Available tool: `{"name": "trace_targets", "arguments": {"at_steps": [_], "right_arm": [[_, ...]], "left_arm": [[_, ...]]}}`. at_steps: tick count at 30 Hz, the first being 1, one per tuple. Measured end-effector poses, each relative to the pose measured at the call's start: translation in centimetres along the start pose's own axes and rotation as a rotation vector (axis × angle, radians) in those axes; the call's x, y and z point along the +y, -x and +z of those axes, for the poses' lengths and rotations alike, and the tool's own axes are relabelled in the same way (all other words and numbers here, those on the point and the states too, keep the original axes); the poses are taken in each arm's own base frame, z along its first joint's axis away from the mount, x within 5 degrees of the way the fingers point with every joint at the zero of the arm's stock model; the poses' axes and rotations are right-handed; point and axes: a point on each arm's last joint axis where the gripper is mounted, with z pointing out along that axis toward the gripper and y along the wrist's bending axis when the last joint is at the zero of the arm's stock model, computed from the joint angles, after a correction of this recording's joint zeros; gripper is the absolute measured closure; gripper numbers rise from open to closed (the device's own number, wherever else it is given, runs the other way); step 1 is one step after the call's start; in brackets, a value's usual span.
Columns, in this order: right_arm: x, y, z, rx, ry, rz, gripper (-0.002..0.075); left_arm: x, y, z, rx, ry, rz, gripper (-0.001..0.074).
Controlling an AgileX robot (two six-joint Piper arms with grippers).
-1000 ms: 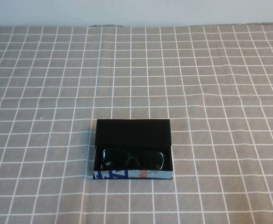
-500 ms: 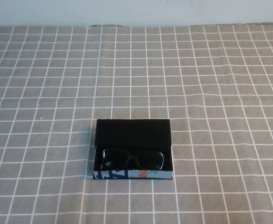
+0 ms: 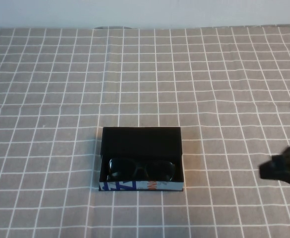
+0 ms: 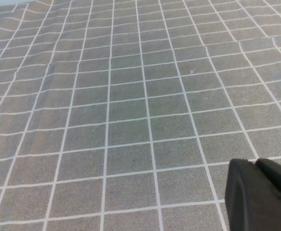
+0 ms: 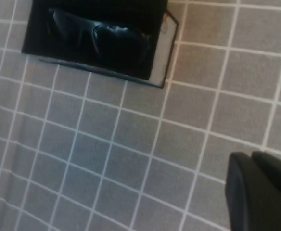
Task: Take glasses out of glasses case
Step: Pick up the glasses from the glasses case
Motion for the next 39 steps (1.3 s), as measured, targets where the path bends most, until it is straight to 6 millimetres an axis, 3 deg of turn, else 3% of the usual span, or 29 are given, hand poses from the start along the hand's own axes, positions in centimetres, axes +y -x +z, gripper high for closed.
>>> {"name": "trace_targets", "arguments": {"at_steps": [9, 14, 17, 23, 27, 32, 39], "right_arm": [[7.7, 5.1, 5.9, 0.18, 0.033, -0.565, 0.0744], [11.7, 6.0, 9.9, 0.254, 0.108, -0.855, 0.0736], [13.2, 6.1, 12.5, 0.311, 0.144, -0.98, 0.069], [13.9, 6.9, 17.1, 0.416, 0.133, -1.123, 0.0541], [13.7, 8.0, 19.1, 0.44, 0.086, -1.181, 0.0489], [13.4, 8.6, 20.5, 0.452, 0.049, -1.238, 0.0477], [13.5, 8.8, 20.7, 0.426, 0.044, -1.278, 0.0475]], "left_arm": [[0.0, 0.0, 0.0, 0.0, 0.0, 0.0, 0.0739], [0.0, 0.0, 0.0, 0.0, 0.0, 0.0, 0.0739], [0.0, 0.0, 0.0, 0.0, 0.0, 0.0, 0.0739], [0.0, 0.0, 0.0, 0.0, 0.0, 0.0, 0.0739], [0.0, 0.0, 0.0, 0.0, 0.0, 0.0, 0.0739], [0.0, 0.0, 0.0, 0.0, 0.0, 0.0, 0.0739], [0.0, 0.0, 0.0, 0.0, 0.0, 0.0, 0.0739]]}}
